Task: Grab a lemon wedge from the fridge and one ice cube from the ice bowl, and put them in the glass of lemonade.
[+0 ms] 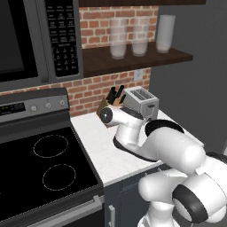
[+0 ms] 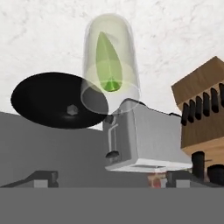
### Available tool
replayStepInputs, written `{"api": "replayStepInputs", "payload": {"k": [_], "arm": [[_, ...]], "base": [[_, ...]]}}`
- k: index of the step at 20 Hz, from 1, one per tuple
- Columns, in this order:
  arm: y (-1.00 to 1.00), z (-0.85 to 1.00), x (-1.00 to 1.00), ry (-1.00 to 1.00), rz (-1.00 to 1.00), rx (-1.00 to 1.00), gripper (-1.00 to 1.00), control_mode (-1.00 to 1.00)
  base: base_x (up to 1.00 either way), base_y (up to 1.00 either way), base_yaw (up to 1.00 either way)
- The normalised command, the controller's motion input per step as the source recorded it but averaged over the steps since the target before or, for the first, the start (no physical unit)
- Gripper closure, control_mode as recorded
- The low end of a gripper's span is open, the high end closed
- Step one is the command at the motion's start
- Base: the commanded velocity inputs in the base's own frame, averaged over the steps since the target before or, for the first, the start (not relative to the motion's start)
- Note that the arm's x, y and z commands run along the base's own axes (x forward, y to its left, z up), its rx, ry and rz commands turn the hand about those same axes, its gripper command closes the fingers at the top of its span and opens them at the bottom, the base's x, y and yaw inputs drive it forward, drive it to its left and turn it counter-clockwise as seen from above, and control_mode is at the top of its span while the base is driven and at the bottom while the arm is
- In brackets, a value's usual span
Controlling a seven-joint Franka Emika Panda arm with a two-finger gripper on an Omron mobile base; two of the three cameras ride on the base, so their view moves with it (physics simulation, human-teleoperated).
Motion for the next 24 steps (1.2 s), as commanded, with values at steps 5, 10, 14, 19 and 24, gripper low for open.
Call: {"api": "replayStepInputs", "payload": {"k": [5, 10, 14, 19, 24], "arm": [[0.47, 0.5, -0.67, -0.14, 0.0, -0.02, -1.0, -1.0], [0.17, 0.79, -0.81, -0.24, 0.0, 0.02, -1.0, -1.0], [0.02, 0.81, -0.77, -0.24, 0.0, 0.05, -1.0, -1.0], [0.2, 0.59, -0.68, -0.13, 0.0, 0.03, -1.0, -1.0], [0.33, 0.44, -0.63, -0.01, 0.0, 0.07, -1.0, -1.0]], "base": [[0.0, 0.0, 0.0], [0.0, 0.0, 0.0], [0.0, 0.0, 0.0], [0.0, 0.0, 0.0], [0.0, 0.0, 0.0]]}}
